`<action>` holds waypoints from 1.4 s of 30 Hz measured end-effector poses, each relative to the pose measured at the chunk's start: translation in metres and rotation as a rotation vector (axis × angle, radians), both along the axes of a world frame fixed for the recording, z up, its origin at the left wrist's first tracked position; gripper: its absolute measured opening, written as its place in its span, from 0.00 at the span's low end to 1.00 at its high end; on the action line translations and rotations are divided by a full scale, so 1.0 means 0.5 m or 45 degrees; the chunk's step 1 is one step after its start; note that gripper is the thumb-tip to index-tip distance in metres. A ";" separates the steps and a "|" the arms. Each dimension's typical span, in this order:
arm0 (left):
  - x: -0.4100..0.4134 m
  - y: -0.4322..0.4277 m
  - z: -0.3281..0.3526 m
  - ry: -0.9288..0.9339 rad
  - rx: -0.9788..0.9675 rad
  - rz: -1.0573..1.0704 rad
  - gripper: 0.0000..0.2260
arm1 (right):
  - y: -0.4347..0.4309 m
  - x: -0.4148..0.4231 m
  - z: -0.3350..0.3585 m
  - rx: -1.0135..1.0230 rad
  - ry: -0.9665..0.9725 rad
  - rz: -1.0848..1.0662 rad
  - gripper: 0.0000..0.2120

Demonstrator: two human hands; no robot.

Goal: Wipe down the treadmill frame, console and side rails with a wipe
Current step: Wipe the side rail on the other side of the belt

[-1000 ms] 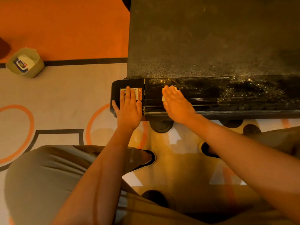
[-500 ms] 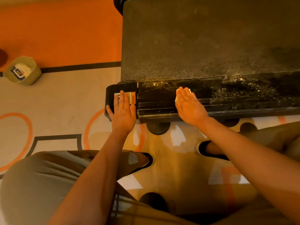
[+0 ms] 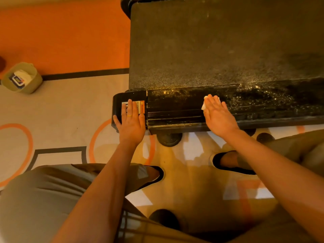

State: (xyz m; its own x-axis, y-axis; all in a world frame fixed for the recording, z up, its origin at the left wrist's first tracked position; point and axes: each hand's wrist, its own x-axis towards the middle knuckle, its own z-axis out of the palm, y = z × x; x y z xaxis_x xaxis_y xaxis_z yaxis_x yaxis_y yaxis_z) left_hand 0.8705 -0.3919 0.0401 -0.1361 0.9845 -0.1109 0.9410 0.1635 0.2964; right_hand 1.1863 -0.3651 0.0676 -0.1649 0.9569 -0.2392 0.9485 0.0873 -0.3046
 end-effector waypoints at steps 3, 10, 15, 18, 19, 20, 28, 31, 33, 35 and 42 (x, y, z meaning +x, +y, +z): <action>0.000 0.002 -0.004 0.020 0.015 0.001 0.25 | -0.009 -0.037 0.005 0.051 0.041 0.007 0.25; 0.000 0.000 -0.007 0.014 0.027 0.009 0.25 | -0.025 -0.233 0.015 0.051 0.042 0.347 0.27; -0.009 0.004 -0.013 -0.008 0.007 -0.009 0.26 | 0.023 -0.336 0.020 -0.054 0.099 0.404 0.27; -0.008 0.004 -0.012 -0.017 0.007 -0.006 0.27 | 0.036 -0.339 0.022 -0.069 0.113 0.417 0.27; -0.007 0.003 -0.011 -0.018 0.016 -0.005 0.27 | 0.037 -0.329 0.021 -0.061 0.116 0.419 0.26; -0.006 0.001 -0.010 -0.020 0.022 -0.002 0.27 | 0.037 -0.312 0.020 -0.056 0.125 0.401 0.26; -0.006 0.001 -0.003 -0.034 -0.007 -0.009 0.28 | 0.030 -0.259 0.014 -0.054 0.085 0.221 0.27; -0.006 0.000 0.000 -0.022 -0.014 -0.015 0.26 | 0.027 -0.313 0.010 -0.028 0.061 0.301 0.27; -0.004 0.003 0.002 -0.023 -0.025 -0.010 0.25 | 0.032 -0.301 0.011 -0.008 0.041 0.319 0.27; -0.002 0.003 0.003 -0.036 -0.027 0.011 0.25 | 0.033 -0.248 0.010 -0.004 0.059 0.277 0.27; 0.003 0.002 0.004 -0.010 -0.008 0.020 0.25 | 0.015 -0.133 0.001 0.014 -0.063 0.066 0.27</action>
